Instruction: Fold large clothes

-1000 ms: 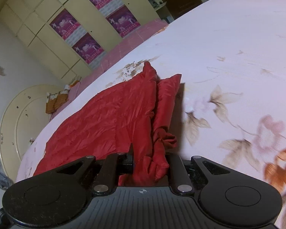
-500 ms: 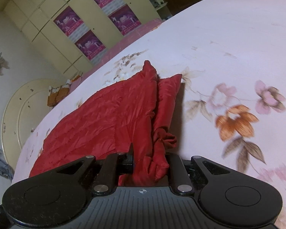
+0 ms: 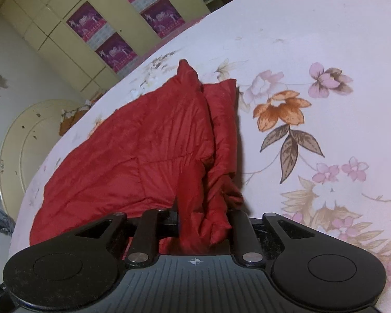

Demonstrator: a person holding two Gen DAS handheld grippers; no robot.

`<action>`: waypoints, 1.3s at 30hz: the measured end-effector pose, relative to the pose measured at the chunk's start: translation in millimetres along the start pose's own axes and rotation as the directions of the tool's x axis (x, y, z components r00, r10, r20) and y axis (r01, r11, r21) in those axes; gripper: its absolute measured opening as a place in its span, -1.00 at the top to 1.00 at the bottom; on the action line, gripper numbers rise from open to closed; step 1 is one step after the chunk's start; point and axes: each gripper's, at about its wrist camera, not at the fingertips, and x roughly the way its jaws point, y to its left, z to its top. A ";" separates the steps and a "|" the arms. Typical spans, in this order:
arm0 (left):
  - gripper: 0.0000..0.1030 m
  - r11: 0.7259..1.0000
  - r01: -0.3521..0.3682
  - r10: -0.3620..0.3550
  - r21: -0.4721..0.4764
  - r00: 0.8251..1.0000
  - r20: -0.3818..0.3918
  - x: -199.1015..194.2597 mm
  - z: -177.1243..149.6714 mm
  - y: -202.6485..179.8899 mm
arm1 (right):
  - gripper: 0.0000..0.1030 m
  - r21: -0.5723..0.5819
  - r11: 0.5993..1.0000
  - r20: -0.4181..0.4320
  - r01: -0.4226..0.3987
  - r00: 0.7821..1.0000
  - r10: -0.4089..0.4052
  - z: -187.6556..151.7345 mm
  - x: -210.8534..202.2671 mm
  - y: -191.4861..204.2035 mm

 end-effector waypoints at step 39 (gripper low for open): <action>0.04 0.796 0.211 -0.118 0.568 0.974 -0.196 7.1 -30.1 -135.4 | 0.81 -0.571 0.819 -0.106 -0.054 0.994 -0.009 -47.6 16.6 164.4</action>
